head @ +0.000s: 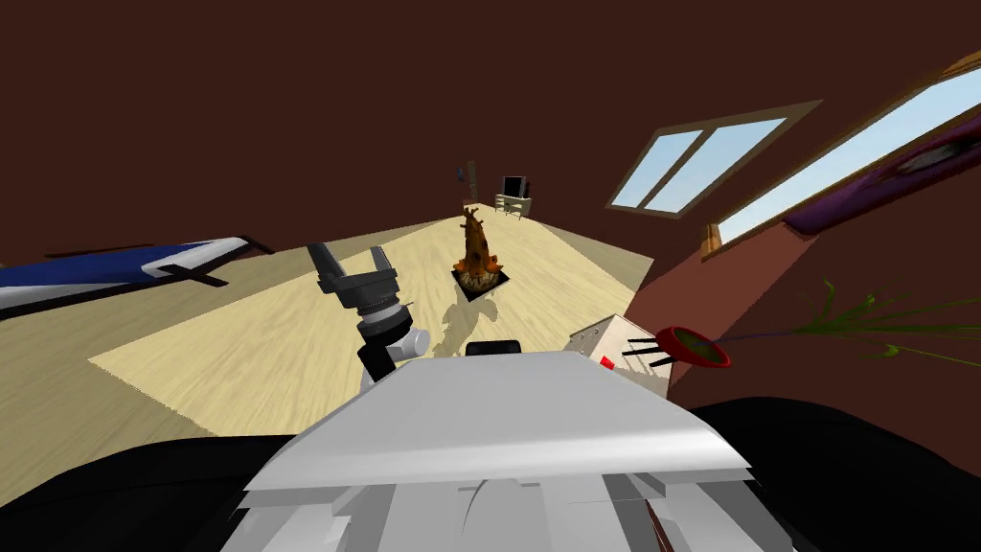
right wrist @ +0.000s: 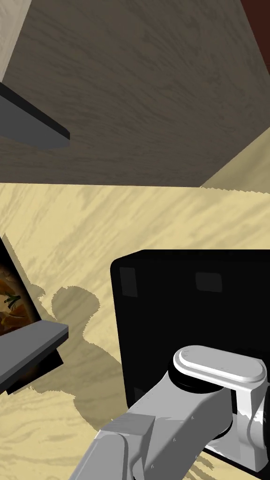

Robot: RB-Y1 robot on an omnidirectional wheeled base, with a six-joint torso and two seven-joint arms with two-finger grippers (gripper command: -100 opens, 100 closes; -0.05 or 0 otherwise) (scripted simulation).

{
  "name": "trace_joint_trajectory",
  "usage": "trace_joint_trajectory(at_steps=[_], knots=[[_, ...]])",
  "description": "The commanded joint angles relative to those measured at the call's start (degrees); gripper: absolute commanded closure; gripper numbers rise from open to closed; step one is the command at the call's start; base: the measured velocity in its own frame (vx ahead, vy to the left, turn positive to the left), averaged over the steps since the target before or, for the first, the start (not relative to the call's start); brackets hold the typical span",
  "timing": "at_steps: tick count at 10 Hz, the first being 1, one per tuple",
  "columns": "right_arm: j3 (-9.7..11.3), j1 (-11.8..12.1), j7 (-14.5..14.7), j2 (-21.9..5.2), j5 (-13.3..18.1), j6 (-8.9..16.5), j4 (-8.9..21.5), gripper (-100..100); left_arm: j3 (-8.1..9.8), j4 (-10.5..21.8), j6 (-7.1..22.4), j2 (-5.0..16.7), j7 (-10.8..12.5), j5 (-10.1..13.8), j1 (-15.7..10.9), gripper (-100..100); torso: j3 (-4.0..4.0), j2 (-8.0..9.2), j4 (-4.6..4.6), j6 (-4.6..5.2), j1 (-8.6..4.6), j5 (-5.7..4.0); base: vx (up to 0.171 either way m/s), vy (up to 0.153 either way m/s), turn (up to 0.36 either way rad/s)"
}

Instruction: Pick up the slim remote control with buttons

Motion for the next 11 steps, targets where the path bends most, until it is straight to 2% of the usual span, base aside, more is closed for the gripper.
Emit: trace_joint_trajectory(at_steps=[1, 3, 5, 6, 7, 9, 11], knots=[[0.3, -0.3, 0.1, -0.5, 0.2, -0.1, 2.8, -100, 0.0, 0.0, 0.0, 0.0, 0.0, 0.0, 0.0, 0, 0.0, 0.0, 0.0, 0.0, 0.0, 0.0, -0.033, -0.069, 0.277], [1.8, -1.0, 0.5, -1.6, 1.1, 0.5, 7.2, -100, 0.0, 0.0, 0.0, 0.0, 0.0, 0.0, 0.0, 0, 0.01, 0.02, 0.0, 0.0, 0.0, 0.0, -0.06, -0.089, 0.398], [1.8, -1.0, 0.5, -1.6, 1.1, 0.5, 8.1, -100, 0.01, 0.0, 0.0, 0.0, 0.0, 0.0, 0.0, 0, 0.04, 0.05, 0.02, 0.04, -0.06, -0.04, -0.041, -0.061, 0.175], [2.5, -1.5, 0.7, -2.1, 1.4, 0.8, 10.3, -100, 0.01, 0.0, 0.0, 0.0, 0.0, 0.0, 0.0, 0, -0.03, -0.06, -0.01, 0.11, 0.11, -0.01, -0.022, -0.029, 0.284], [2.5, -1.5, 0.7, -2.1, 1.4, 0.8, 10.6, -100, 0.0, 0.0, 0.0, 0.0, 0.0, 0.0, 0.0, 0, -0.05, -0.1, -0.02, 0.02, 0.14, 0.02, -0.027, -0.042, 0.188], [3.8, -2.8, 0.9, -2.6, 2.0, 1.2, 14.2, -100, 0.0, 0.0, 0.0, 0.0, 0.0, 0.0, 0.0, 0, -0.02, -0.04, -0.01, 0.03, 0.05, 0.0, -0.07, -0.068, 0.384], [5.0, -4.4, 0.9, -2.4, 2.4, 1.4, 16.5, -100, 0.01, 0.0, 0.0, 0.0, 0.0, 0.0, 0.0, 0, 0.05, 0.09, 0.03, 0.06, -0.09, -0.04, -0.087, -0.095, 0.313]])
